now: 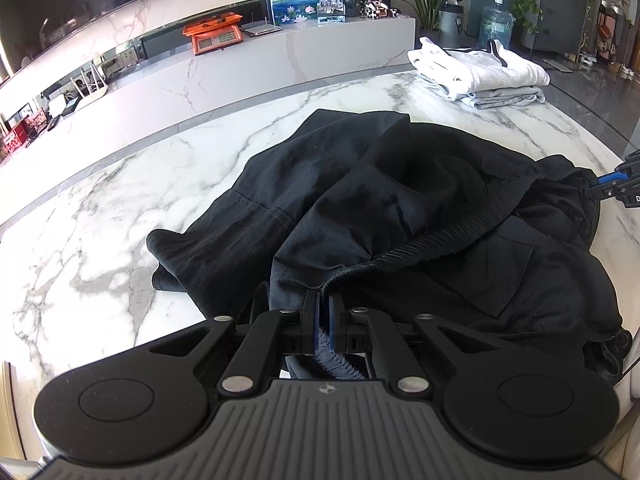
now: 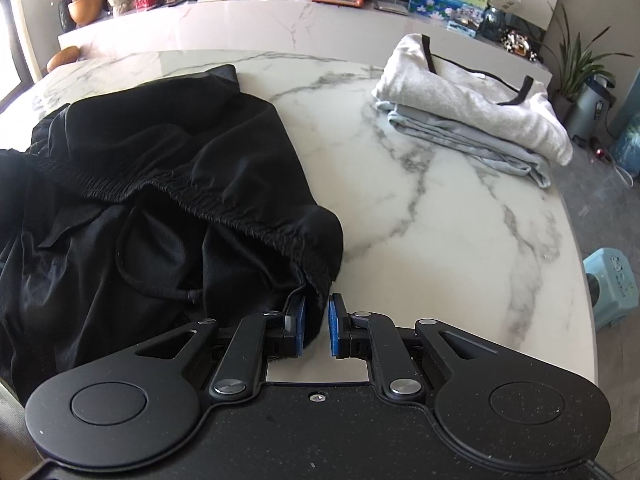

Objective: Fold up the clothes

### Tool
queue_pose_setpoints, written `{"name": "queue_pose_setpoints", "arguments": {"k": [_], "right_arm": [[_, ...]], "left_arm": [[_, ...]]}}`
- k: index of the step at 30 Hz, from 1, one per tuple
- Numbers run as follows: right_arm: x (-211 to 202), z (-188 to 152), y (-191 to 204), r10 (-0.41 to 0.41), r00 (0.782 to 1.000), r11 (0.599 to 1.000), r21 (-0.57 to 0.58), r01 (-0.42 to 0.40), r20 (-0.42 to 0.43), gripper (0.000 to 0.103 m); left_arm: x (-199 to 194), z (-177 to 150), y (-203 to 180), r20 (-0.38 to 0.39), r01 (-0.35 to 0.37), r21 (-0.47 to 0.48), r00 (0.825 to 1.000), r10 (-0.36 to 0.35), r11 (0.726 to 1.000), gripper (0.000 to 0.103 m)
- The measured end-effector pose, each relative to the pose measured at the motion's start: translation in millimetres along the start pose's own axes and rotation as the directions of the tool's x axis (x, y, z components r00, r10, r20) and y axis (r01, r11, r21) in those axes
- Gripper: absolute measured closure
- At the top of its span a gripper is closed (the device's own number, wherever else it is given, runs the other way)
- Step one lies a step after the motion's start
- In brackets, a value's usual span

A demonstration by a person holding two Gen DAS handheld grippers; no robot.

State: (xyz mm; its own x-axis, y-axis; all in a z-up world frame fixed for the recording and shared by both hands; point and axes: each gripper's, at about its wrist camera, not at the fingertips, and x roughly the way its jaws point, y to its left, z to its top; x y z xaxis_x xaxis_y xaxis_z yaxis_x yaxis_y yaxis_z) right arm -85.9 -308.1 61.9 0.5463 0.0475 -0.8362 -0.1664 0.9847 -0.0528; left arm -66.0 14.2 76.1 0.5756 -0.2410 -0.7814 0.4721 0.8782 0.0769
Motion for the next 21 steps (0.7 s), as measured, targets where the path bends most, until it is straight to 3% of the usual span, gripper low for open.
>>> {"name": "queue_pose_setpoints", "arguments": {"k": [5,10,16,21], "right_arm": [[8.8,1.0,-5.6,0.012,1.000,0.998,0.058,-0.012,0.004,0.099],[-16.3,12.2,-1.7,-0.013,0.996,0.999,0.039,0.009,0.087,0.100],[-85.3,50.3,15.1,-0.092,0.976,0.992,-0.072,0.108,0.196,0.100],[-138.8,63.8,25.1,-0.117,0.962,0.984,-0.104,0.146,0.246,0.100]], "left_arm": [[4.9,-2.3,2.8,-0.008,0.001,-0.018,1.000,-0.002,1.000,0.100],[-10.0,6.2,-1.2,0.059,-0.065,0.006,0.996,0.064,0.998,0.100],[-70.9,29.3,10.0,0.185,-0.170,-0.014,0.968,0.169,0.985,0.100],[-122.9,39.5,16.1,0.258,-0.198,-0.025,0.946,0.198,0.980,0.100]]}}
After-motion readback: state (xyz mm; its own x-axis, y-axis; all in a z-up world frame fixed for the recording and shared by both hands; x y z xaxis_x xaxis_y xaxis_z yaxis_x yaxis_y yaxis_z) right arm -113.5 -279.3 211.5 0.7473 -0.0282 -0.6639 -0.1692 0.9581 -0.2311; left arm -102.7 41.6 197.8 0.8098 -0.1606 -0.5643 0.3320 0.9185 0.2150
